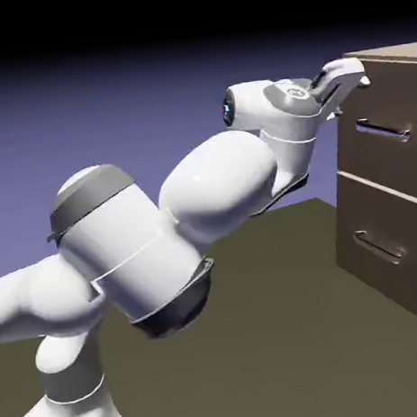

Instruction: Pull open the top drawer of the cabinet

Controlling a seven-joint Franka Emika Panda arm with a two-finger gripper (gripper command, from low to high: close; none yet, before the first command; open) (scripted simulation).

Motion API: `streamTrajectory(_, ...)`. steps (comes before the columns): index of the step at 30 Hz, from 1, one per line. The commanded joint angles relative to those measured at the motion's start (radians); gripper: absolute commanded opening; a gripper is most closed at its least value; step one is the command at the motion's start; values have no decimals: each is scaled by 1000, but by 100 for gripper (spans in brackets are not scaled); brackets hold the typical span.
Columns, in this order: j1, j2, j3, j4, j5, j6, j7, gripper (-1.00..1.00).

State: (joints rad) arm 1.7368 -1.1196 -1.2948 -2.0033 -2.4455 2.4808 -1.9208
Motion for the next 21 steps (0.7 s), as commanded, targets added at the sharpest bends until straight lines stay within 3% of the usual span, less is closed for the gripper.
streamTrajectory(1, 28, -9, -21, 13, -40, -9, -44, 0)
streamTrajectory(9, 249, -79, -187, 117, -353, -80, -385, 0)
streamTrajectory(17, 398, -109, -245, 336, -357, -4, -431, 0)
streamTrajectory(18, 398, -109, -245, 336, -357, -4, -431, -100)
streamTrajectory(21, 350, -101, -227, 263, -357, -31, -416, -100)
